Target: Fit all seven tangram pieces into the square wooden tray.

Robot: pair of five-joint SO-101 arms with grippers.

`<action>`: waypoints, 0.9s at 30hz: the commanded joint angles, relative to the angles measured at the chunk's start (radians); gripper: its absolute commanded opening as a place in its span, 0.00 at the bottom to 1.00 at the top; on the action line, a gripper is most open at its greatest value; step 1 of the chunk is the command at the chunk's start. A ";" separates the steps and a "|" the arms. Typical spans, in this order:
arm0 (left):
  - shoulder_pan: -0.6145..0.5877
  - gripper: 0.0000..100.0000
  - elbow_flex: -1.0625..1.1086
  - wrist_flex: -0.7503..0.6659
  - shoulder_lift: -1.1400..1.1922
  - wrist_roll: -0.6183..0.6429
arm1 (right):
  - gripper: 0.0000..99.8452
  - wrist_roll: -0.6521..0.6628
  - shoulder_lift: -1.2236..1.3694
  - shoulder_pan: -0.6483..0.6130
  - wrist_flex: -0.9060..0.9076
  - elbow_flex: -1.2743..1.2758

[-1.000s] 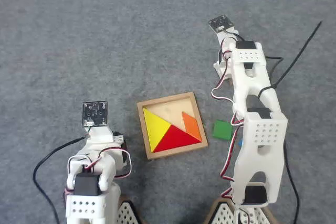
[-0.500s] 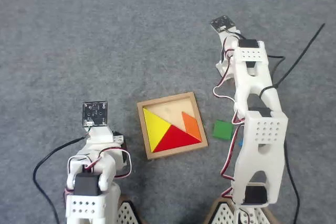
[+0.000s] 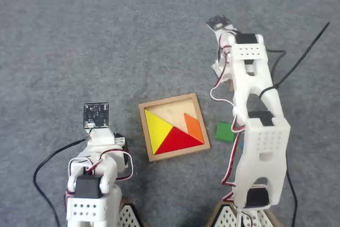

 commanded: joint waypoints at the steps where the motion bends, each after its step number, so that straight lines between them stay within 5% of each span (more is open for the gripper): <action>1: -0.006 0.01 -0.013 0.002 -0.020 -0.009 | 0.14 -0.043 -0.191 -0.045 0.079 -0.012; 9: -0.006 0.01 -0.013 0.002 -0.020 -0.009 | 0.14 -0.061 -0.455 -0.110 0.050 0.261; 15: -0.006 0.01 -0.013 0.002 -0.020 -0.009 | 0.19 -0.310 -0.608 -0.044 -0.260 0.623; 18: -0.006 0.01 -0.013 0.002 -0.020 -0.009 | 0.28 -0.345 -0.565 -0.019 -0.286 0.635; 27: -0.006 0.01 -0.013 0.002 -0.020 -0.009 | 0.28 -0.356 -0.278 0.030 -0.280 0.419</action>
